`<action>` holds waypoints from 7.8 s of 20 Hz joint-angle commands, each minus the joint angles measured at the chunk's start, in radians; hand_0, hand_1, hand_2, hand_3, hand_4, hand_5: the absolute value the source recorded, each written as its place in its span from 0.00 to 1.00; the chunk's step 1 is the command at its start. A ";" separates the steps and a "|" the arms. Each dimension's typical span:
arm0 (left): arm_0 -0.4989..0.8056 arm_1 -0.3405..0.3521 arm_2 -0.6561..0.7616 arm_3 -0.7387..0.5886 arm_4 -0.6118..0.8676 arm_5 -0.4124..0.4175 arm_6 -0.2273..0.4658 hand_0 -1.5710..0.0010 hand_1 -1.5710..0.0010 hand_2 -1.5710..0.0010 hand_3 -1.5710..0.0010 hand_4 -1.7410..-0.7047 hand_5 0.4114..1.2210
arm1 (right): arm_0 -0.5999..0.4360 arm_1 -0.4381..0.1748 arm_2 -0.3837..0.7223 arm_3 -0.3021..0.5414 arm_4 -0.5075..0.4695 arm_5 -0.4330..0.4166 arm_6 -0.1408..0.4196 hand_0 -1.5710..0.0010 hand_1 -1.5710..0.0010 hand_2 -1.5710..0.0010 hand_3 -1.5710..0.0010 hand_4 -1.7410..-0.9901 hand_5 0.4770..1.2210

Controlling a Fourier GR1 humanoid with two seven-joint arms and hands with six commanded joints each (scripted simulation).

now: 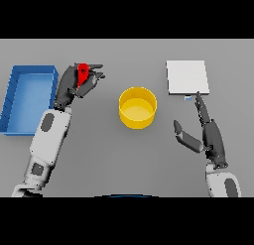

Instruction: Pick up the red beaker and tilt it to pour out 1 green nut into yellow bowl. Pick up the yellow bowl and place it on the metallic measuring scale.

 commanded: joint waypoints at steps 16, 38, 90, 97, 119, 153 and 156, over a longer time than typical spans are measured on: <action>-0.268 0.198 -0.502 0.018 -0.518 -0.148 0.257 0.00 0.00 0.00 0.00 0.00 0.96 | -0.010 -0.002 -0.003 -0.022 -0.017 0.014 0.054 1.00 1.00 1.00 1.00 0.74 0.27; -0.652 0.203 -1.015 0.223 -0.981 -0.381 0.020 0.00 0.00 0.00 0.01 0.00 1.00 | 0.017 0.035 -0.003 -0.021 -0.014 -0.018 0.028 1.00 1.00 1.00 1.00 0.79 0.12; -0.004 0.494 -0.057 0.020 -0.038 0.131 0.629 0.00 0.00 0.00 0.00 0.00 0.71 | -0.026 -0.015 -0.001 0.026 -0.029 0.032 -0.016 1.00 1.00 1.00 1.00 0.77 0.26; 0.085 0.520 -0.044 -0.143 0.111 -0.059 0.661 0.52 0.56 0.58 0.57 0.67 0.34 | -0.027 -0.005 0.011 0.022 -0.025 0.031 -0.017 1.00 1.00 1.00 1.00 0.79 0.26; 0.103 0.501 -0.099 -0.183 0.064 -0.043 0.613 1.00 1.00 1.00 1.00 0.90 0.34 | -0.349 -0.288 0.249 0.127 0.428 0.206 0.047 1.00 1.00 1.00 1.00 0.79 0.21; 0.094 0.530 -0.088 -0.144 0.065 -0.078 0.570 1.00 1.00 1.00 1.00 0.92 0.37 | -0.777 -0.250 0.576 0.581 0.692 0.457 -0.131 0.29 0.30 0.32 0.44 0.22 0.85; 0.098 0.531 -0.095 -0.155 0.059 -0.076 0.574 1.00 1.00 1.00 1.00 0.92 0.37 | -0.789 -0.258 0.571 0.587 0.677 0.487 -0.132 0.15 0.16 0.21 0.32 0.11 0.93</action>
